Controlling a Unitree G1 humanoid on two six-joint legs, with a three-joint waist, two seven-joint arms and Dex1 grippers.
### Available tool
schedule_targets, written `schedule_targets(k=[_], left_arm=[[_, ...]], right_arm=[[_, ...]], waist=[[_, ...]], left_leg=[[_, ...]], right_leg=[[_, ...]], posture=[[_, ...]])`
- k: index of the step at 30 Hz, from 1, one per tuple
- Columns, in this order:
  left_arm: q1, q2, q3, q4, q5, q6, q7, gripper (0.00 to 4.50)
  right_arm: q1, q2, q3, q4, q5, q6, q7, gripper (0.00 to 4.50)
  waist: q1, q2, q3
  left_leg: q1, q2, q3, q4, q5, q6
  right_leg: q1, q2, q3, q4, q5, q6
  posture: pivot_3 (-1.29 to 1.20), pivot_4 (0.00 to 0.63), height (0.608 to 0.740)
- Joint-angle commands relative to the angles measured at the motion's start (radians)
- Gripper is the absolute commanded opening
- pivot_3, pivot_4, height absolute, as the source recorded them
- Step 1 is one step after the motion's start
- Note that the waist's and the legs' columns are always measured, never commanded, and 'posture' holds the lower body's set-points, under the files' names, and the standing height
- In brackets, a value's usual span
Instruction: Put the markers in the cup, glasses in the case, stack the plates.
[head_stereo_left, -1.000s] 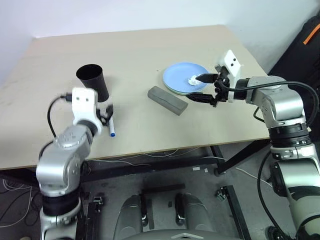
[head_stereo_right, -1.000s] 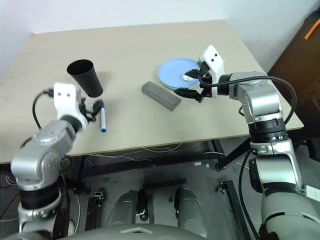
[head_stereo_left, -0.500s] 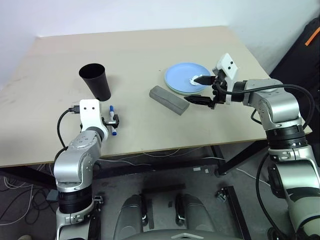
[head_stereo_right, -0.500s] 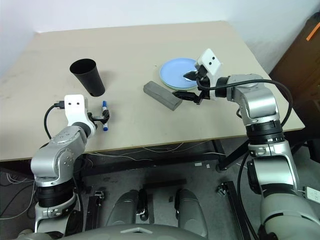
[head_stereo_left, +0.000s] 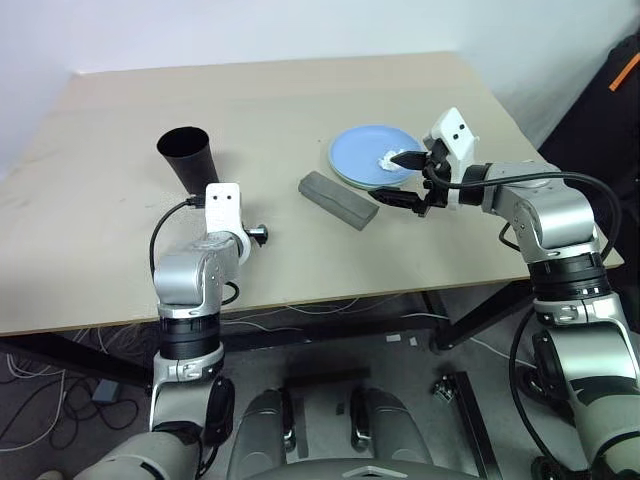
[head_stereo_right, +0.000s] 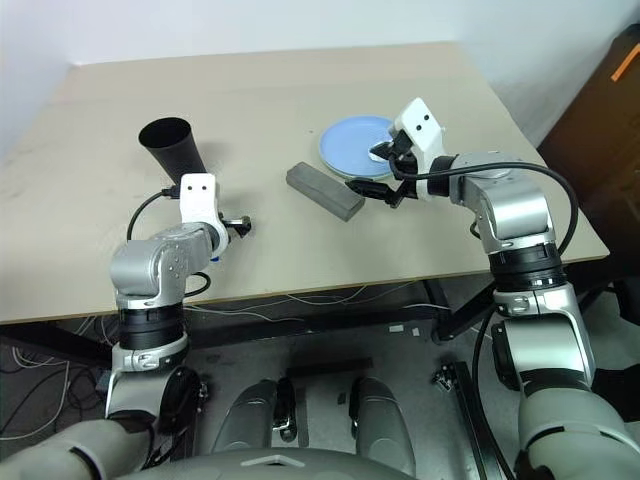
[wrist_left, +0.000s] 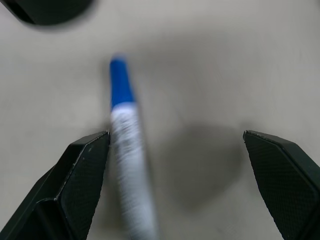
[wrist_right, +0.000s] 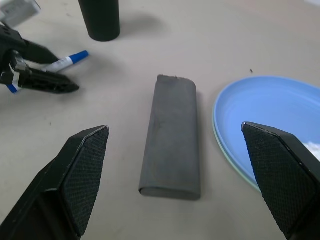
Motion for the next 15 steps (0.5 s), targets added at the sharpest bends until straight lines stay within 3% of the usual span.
schedule_targets(k=[1,7,15], left_arm=[[-0.053,-0.011,0.051,-0.012,0.05,0.108,0.046,4.47],[-0.142,-0.079,0.17,-0.008,0.112,0.227,0.088,4.47],[-0.21,-0.066,0.229,0.117,0.144,0.181,0.084,4.47]], right_arm=[[-0.002,-0.008,-0.022,-0.037,0.005,-0.001,-0.01,4.5],[0.007,-0.007,-0.025,-0.052,0.01,0.002,-0.016,4.5],[-0.008,0.0,-0.018,-0.024,-0.001,-0.005,-0.025,4.5]], waist=[[0.0,0.0,0.0],[0.002,0.0,0.0],[0.002,0.0,0.0]], left_leg=[[0.0,0.0,0.0,0.0,0.0,0.0],[0.0,0.0,0.0,0.0,0.0,0.0],[0.0,0.0,0.0,0.0,0.0,0.0]], right_leg=[[0.0,0.0,0.0,0.0,0.0,0.0],[0.0,0.0,0.0,0.0,-0.001,0.0],[0.0,0.0,0.0,0.0,0.0,0.0]], posture=[[0.0,0.15,0.74],[0.0,0.15,0.74],[0.0,0.15,0.74]])
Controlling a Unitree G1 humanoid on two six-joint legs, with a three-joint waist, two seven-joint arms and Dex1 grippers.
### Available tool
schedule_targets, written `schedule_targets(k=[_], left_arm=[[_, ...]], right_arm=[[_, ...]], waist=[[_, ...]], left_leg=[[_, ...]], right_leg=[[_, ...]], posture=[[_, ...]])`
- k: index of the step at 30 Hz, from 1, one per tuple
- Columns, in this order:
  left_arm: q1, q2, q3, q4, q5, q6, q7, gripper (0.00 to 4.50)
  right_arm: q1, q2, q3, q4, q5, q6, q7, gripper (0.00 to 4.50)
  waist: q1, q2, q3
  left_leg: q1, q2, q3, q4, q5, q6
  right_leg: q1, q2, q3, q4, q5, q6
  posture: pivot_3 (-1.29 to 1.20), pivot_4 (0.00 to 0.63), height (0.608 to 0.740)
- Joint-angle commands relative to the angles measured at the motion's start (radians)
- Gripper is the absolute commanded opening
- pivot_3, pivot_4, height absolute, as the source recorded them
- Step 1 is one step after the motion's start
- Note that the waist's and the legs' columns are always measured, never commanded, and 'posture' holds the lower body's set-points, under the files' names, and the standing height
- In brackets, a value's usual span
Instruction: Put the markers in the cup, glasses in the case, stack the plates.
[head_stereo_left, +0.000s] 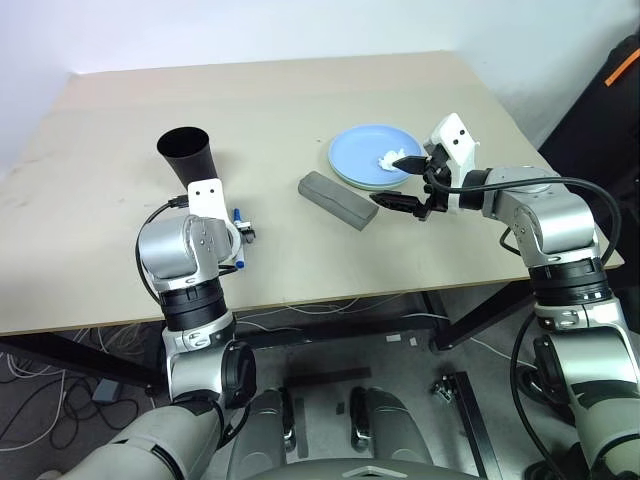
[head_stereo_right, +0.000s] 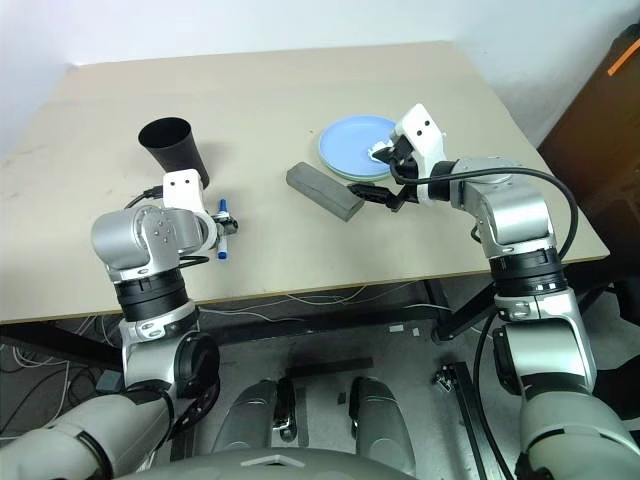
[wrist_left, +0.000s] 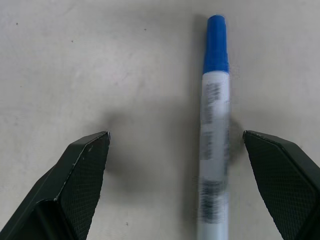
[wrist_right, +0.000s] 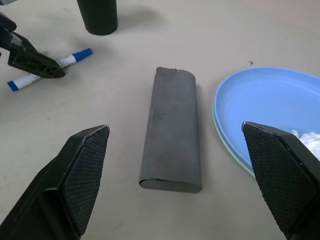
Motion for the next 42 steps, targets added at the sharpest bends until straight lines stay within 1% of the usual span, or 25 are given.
schedule_targets(k=[1,3,7,9,14,19,20,22,23,26,29,31,33,35,40,42], left_arm=[[-0.031,0.017,0.021,0.048,0.016,-0.022,-0.004,4.47],[-0.031,0.037,-0.01,0.074,0.01,-0.033,-0.026,4.47],[-0.029,0.054,-0.02,0.126,0.015,-0.001,-0.043,4.47],[-0.018,0.071,-0.056,0.136,-0.002,0.013,-0.077,4.47],[-0.02,0.078,-0.066,0.147,-0.001,0.002,-0.105,4.47],[0.0,0.145,-0.172,0.171,-0.03,-0.017,-0.187,4.47],[0.007,0.144,-0.163,0.17,-0.052,-0.014,-0.215,4.47],[0.007,0.123,-0.124,0.169,-0.042,-0.004,-0.205,4.47],[0.006,0.113,-0.108,0.169,-0.031,-0.002,-0.193,4.1],[0.003,0.094,-0.083,0.169,-0.017,0.004,-0.177,3.28],[-0.018,0.056,0.002,0.175,0.002,0.024,-0.148,2.22],[-0.027,0.046,0.025,0.178,0.014,0.025,-0.134,1.62],[-0.037,0.032,0.057,0.187,0.021,0.025,-0.119,0.93],[-0.039,0.033,0.059,0.192,0.028,0.025,-0.115,0.33],[0.015,0.09,-0.019,0.192,0.053,-0.011,-0.103,0.28],[0.057,0.177,-0.164,0.162,0.036,-0.091,-0.173,0.28]], right_arm=[[-0.025,-0.001,-0.017,-0.016,0.001,-0.008,-0.005,4.5],[-0.026,0.0,-0.017,-0.017,0.004,-0.003,-0.007,4.5],[-0.028,0.001,-0.018,-0.017,0.005,0.001,-0.011,4.5],[-0.03,0.001,-0.02,-0.016,0.006,0.005,-0.014,4.5],[-0.027,-0.001,-0.025,-0.019,0.006,0.004,-0.021,4.5],[-0.025,0.001,-0.028,-0.017,0.006,0.003,-0.034,4.5],[-0.024,0.002,-0.026,-0.017,0.005,0.002,-0.036,4.5],[-0.021,0.005,-0.02,-0.019,0.0,-0.002,-0.041,4.5],[-0.019,0.007,-0.017,-0.02,-0.002,-0.004,-0.043,4.5],[-0.016,0.007,-0.014,-0.021,-0.003,-0.006,-0.045,4.5],[-0.014,0.004,-0.01,-0.02,-0.008,-0.011,-0.045,4.5],[-0.012,0.002,-0.01,-0.021,-0.008,-0.01,-0.045,4.5],[-0.012,0.001,-0.011,-0.021,-0.008,-0.009,-0.045,4.5],[-0.014,0.002,-0.012,-0.019,-0.008,-0.009,-0.045,4.5],[-0.018,0.007,-0.016,-0.014,-0.007,-0.009,-0.045,4.5],[-0.016,0.01,-0.016,-0.015,-0.006,-0.01,-0.045,4.5]], waist=[[0.0,0.0,0.0],[0.0,0.0,0.0],[0.0,0.0,0.0],[-0.001,0.0,0.0],[-0.001,0.0,0.0],[0.0,0.0,0.0],[0.0,0.0,0.0],[0.001,0.001,0.0],[0.002,0.001,0.0],[0.002,0.001,-0.001],[0.002,0.001,-0.001],[0.002,0.001,-0.001],[0.003,0.001,-0.001],[0.005,0.001,-0.001],[0.0,0.002,-0.001],[-0.001,0.003,-0.002]], left_leg=[[0.0,0.0,0.0,0.0,0.0,0.0],[0.0,0.0,0.0,0.0,0.0,0.0],[0.001,0.0,0.0,0.0,-0.001,-0.002],[0.002,0.0,0.0,0.0,-0.001,-0.002],[0.002,0.0,-0.001,0.0,-0.001,-0.002],[0.002,0.0,0.0,0.0,-0.001,-0.002],[0.002,0.0,-0.001,0.0,-0.001,-0.002],[0.002,0.0,-0.001,0.0,-0.001,-0.002],[0.002,0.0,-0.001,0.0,-0.001,-0.002],[0.002,0.0,-0.001,0.0,-0.001,-0.002],[0.002,-0.001,-0.001,0.0,-0.001,-0.002],[0.002,-0.001,-0.001,0.0,-0.001,-0.002],[0.002,-0.001,-0.001,0.0,-0.001,-0.002],[0.002,-0.001,-0.001,0.0,-0.001,-0.002],[0.002,-0.002,-0.001,-0.001,-0.001,-0.002],[0.003,-0.002,-0.001,-0.002,-0.001,-0.002]], right_leg=[[0.0,0.0,0.0,0.0,0.0,0.0],[0.0,0.0,0.0,0.0,0.0,-0.001],[0.0,0.0,0.0,0.001,-0.001,-0.001],[0.001,0.0,0.0,0.001,-0.002,-0.001],[0.001,0.0,0.0,0.001,-0.001,-0.002],[0.001,-0.001,0.0,0.001,0.0,-0.003],[0.001,-0.001,0.0,0.001,0.0,-0.003],[0.001,-0.001,0.0,0.001,-0.001,-0.003],[0.001,-0.001,0.0,0.001,-0.001,-0.003],[0.001,-0.002,0.0,0.0,-0.001,-0.003],[0.001,-0.002,0.0,0.0,-0.001,-0.003],[0.001,-0.002,0.0,0.0,-0.001,-0.003],[0.002,-0.002,0.0,0.0,-0.001,-0.003],[0.002,-0.002,0.0,-0.001,-0.001,-0.003],[0.002,-0.002,0.0,-0.001,-0.001,-0.002],[0.002,-0.002,0.0,-0.001,-0.001,-0.002]], posture=[[0.0,0.15,0.74],[0.0,0.15,0.74],[0.0,0.15,0.74],[0.0,0.15,0.74],[0.0,0.15,0.74],[0.0,0.15,0.74],[0.0,0.15,0.74],[0.0,0.15,0.74],[0.0,0.15,0.74],[0.0,0.15,0.74],[0.0,0.15,0.74],[0.0,0.15,0.74],[0.0,0.15,0.74],[0.0,0.15,0.74],[0.0,0.15,0.74],[0.0,0.15,0.74]])
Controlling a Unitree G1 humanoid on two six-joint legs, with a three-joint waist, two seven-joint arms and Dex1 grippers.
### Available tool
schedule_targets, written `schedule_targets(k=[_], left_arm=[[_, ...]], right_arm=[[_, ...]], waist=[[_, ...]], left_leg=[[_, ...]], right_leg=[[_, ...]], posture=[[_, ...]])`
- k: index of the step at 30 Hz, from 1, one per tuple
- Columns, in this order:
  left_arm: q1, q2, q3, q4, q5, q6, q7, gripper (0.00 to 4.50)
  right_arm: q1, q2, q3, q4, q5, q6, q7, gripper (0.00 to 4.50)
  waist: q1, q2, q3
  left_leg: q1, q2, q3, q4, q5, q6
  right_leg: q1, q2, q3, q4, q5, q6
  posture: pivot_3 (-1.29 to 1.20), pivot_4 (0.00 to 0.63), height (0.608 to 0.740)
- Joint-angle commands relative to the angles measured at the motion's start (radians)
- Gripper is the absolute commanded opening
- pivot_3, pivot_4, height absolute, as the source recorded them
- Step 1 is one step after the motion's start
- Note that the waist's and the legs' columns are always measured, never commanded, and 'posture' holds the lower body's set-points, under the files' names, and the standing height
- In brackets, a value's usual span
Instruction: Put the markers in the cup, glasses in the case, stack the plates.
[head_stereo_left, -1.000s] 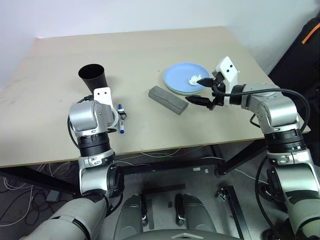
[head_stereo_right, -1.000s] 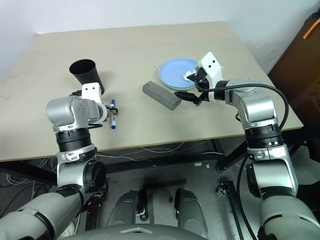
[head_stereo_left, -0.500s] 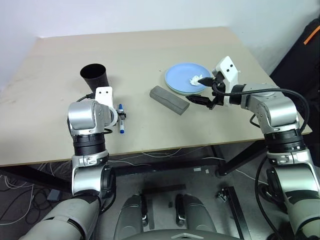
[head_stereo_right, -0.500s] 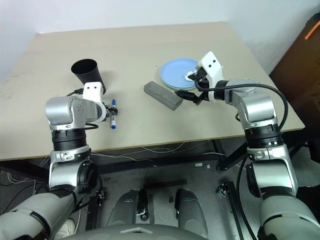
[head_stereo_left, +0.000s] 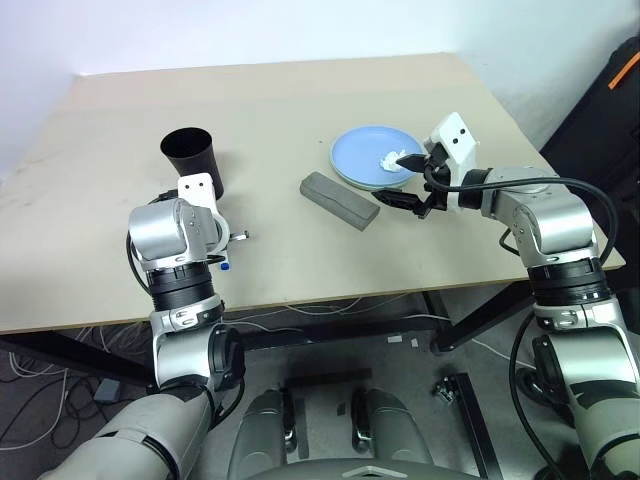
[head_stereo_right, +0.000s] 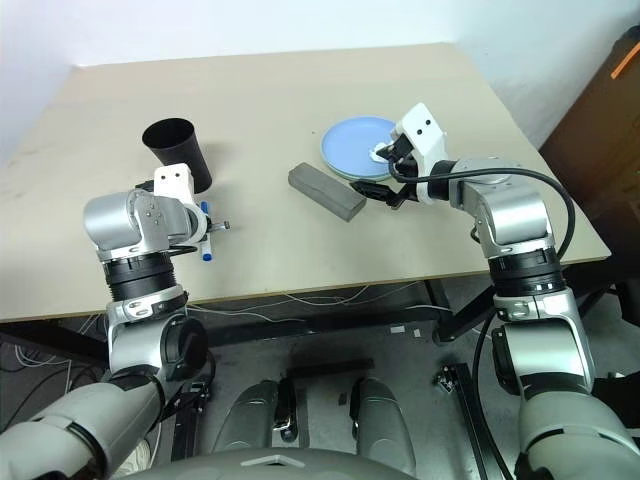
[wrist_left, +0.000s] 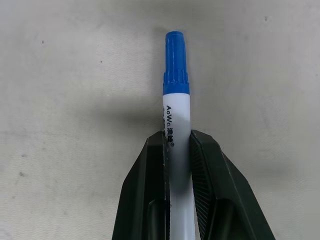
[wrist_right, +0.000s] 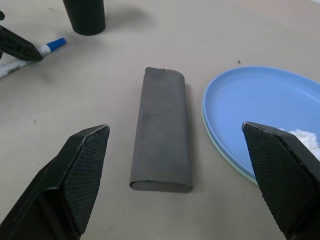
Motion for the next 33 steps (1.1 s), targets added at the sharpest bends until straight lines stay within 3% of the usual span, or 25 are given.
schedule_targets(k=[1,3,6,9,13,16,23,27,33], left_arm=[[0.092,0.104,-0.181,-0.001,-0.033,-0.075,-0.116,0.28],[0.123,0.176,-0.287,-0.06,-0.073,-0.159,-0.222,0.28],[0.165,0.24,-0.334,-0.179,-0.163,-0.234,-0.374,0.28],[0.198,0.316,-0.398,-0.225,-0.16,-0.329,-0.443,0.28],[0.227,0.323,-0.37,-0.285,-0.172,-0.543,-0.481,0.28],[0.215,0.299,-0.342,-0.276,-0.138,-0.816,-0.442,0.28],[0.121,0.259,-0.315,-0.129,-0.058,-1.186,-0.321,0.28],[0.073,0.245,-0.293,0.031,-0.02,-1.445,-0.249,0.28],[-0.034,0.261,-0.255,0.331,0.001,-1.658,-0.17,0.28]], right_arm=[[-0.014,0.004,-0.016,-0.018,0.004,-0.016,0.001,4.5],[-0.011,0.008,-0.017,-0.02,0.006,-0.018,0.003,4.5],[-0.013,0.015,-0.014,-0.019,0.008,-0.024,0.006,4.5],[-0.021,0.021,-0.014,-0.01,0.004,-0.031,0.005,4.5],[-0.021,0.029,-0.015,-0.013,0.006,-0.032,0.007,4.5],[-0.018,0.033,-0.014,-0.029,0.014,-0.03,0.018,4.5],[-0.024,0.04,-0.016,-0.03,0.019,-0.032,0.036,4.5],[-0.012,0.048,-0.011,-0.051,0.023,-0.023,0.03,4.5],[0.022,0.065,-0.002,-0.097,0.029,-0.007,0.02,4.5]], waist=[[-0.003,0.0,0.0],[-0.005,0.0,0.0],[-0.005,0.0,0.001],[-0.003,0.0,0.001],[-0.002,0.0,0.001],[0.0,0.0,0.001],[0.004,0.0,0.001],[0.002,0.0,0.001],[0.003,0.0,0.001]], left_leg=[[0.002,0.0,0.0,-0.001,0.0,0.0],[0.005,0.0,0.0,-0.003,0.0,-0.001],[0.004,0.002,0.0,-0.005,0.0,-0.001],[0.0,0.004,-0.001,-0.006,0.0,-0.001],[-0.005,0.005,0.0,-0.005,0.0,-0.001],[-0.006,0.004,0.002,-0.004,0.0,0.0],[-0.008,0.002,0.005,-0.004,0.0,0.005],[-0.007,0.002,0.005,-0.003,0.0,0.005],[-0.006,0.002,0.005,-0.001,0.0,0.005]], right_leg=[[0.0,0.0,0.0,0.001,0.0,0.0],[0.0,0.001,0.001,0.002,-0.001,0.0],[-0.002,0.003,0.001,0.0,0.003,-0.006],[-0.003,0.003,-0.002,-0.007,0.008,-0.008],[-0.005,0.002,-0.004,-0.013,0.012,-0.008],[-0.005,0.002,-0.002,-0.015,0.011,-0.006],[-0.005,0.002,-0.001,-0.014,0.007,0.0],[-0.004,0.002,-0.001,-0.014,0.007,0.0],[-0.004,0.002,-0.001,-0.013,0.007,-0.001]], posture=[[0.0,0.15,0.74],[0.0,0.15,0.74],[0.0,0.15,0.74],[0.0,0.15,0.74],[0.0,0.15,0.74],[0.0,0.15,0.74],[0.0,0.15,0.74],[0.0,0.15,0.74],[0.0,0.15,0.74]])
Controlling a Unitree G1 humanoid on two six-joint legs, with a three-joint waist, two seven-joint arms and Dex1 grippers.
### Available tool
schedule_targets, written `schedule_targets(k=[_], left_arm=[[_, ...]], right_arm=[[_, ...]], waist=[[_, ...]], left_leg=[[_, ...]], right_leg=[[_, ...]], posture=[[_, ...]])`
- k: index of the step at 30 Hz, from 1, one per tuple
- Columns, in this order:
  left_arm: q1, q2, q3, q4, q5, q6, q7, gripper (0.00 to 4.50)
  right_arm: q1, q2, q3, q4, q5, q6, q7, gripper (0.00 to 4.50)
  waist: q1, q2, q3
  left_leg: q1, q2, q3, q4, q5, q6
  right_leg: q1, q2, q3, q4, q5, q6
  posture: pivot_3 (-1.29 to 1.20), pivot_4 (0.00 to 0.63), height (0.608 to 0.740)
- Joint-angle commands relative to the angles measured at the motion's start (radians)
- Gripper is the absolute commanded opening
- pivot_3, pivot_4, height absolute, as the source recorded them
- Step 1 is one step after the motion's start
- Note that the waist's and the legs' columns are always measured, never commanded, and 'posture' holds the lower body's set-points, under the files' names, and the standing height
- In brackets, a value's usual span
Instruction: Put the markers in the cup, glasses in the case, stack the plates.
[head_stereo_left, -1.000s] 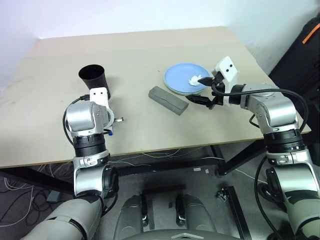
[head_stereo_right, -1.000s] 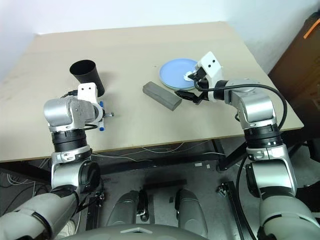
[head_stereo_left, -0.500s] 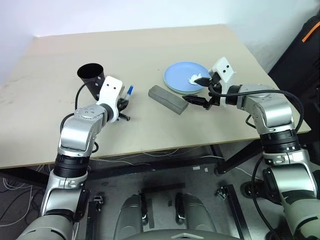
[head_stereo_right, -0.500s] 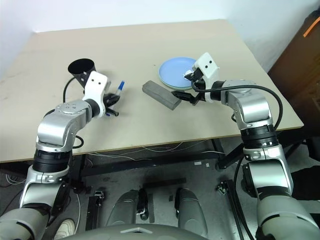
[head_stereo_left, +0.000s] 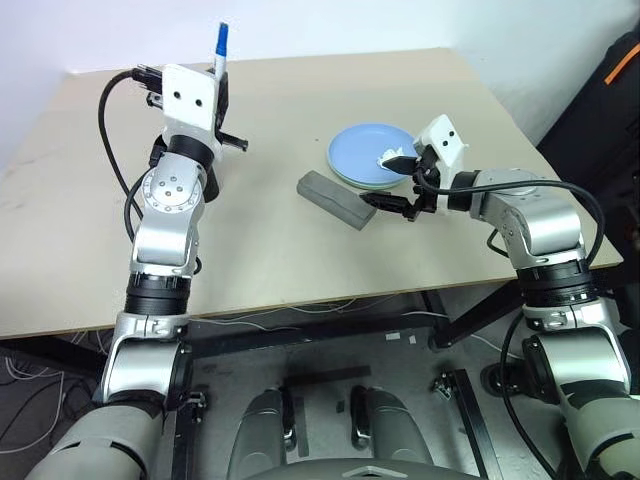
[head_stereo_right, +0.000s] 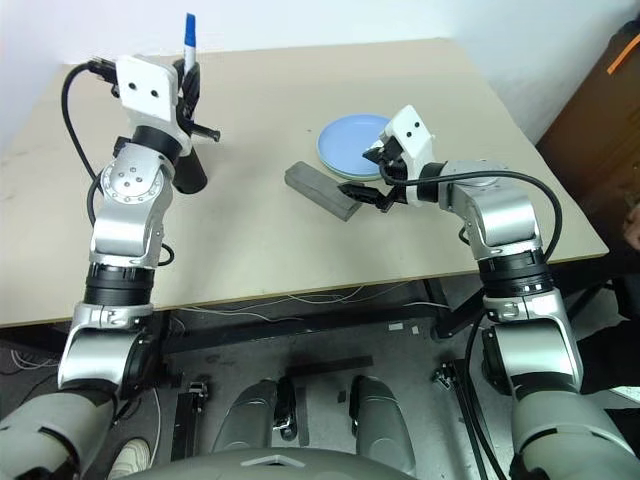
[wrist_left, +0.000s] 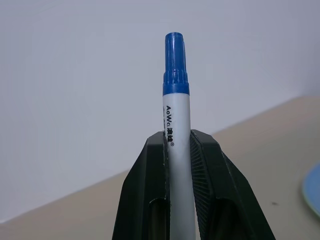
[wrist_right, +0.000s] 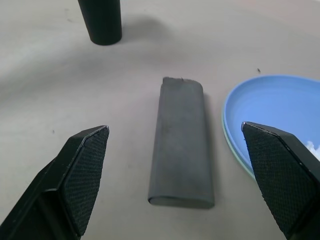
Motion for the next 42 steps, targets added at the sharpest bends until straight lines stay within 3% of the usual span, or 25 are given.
schedule_targets(k=[1,10,21,29,36,40,42], left_arm=[[-0.08,0.023,0.055,0.159,0.018,-0.145,0.062,0.28],[-0.205,0.102,0.068,0.507,0.083,-0.341,0.183,0.28],[-0.16,0.087,0.089,0.514,0.04,-0.299,0.179,0.28],[-0.125,0.076,0.087,0.454,0.019,-0.285,0.149,2.91],[-0.048,0.058,0.115,0.298,-0.054,-0.226,0.09,2.91],[0.052,0.063,0.137,0.097,-0.16,-0.09,-0.024,2.91],[0.136,0.104,0.13,-0.044,-0.235,-0.002,-0.155,2.91]], right_arm=[[0.018,0.01,0.0,-0.073,0.015,0.008,-0.007,4.5],[0.038,0.002,-0.012,-0.101,0.015,0.04,-0.025,4.5],[0.034,-0.003,-0.017,-0.093,0.014,0.036,-0.036,4.5],[0.02,-0.005,-0.013,-0.073,0.007,0.018,-0.031,4.5],[0.022,-0.003,-0.014,-0.077,0.009,0.013,-0.029,4.5],[0.025,-0.013,-0.025,-0.084,0.025,0.019,-0.008,4.5],[0.025,-0.027,-0.033,-0.082,0.041,0.019,0.021,4.5]], waist=[[0.0,0.0,0.0],[0.0,0.0,0.0],[-0.001,-0.001,0.0],[-0.001,-0.001,0.0],[-0.002,-0.001,0.0],[-0.003,-0.001,0.0],[-0.003,-0.001,0.0]], left_leg=[[0.0,0.0,0.0,0.0,0.0,0.0],[0.0,0.0,0.0,0.0,0.0,0.0],[0.0,0.0,0.0,0.0,0.0,0.0],[0.0,0.0,0.0,0.0,0.0,0.0],[0.0,0.0,0.0,0.0,0.0,0.0],[0.001,0.0,0.0,0.0,0.0,0.0],[0.001,0.0,0.0,0.0,0.0,0.0]], right_leg=[[0.0,0.0,0.0,0.0,0.0,0.0],[0.0,0.0,0.0,0.0,0.0,0.002],[0.0,0.0,0.0,0.001,0.0,0.001],[0.0,0.0,0.0,0.001,0.0,0.002],[0.0,0.0,0.0,0.001,0.0,0.002],[0.0,0.001,0.0,0.002,0.001,0.004],[0.0,0.001,0.0,0.002,0.001,0.005]], posture=[[0.0,0.15,0.74],[0.0,0.15,0.74],[0.0,0.15,0.74],[0.0,0.15,0.74],[0.0,0.15,0.74],[0.0,0.15,0.74],[0.0,0.15,0.74]])
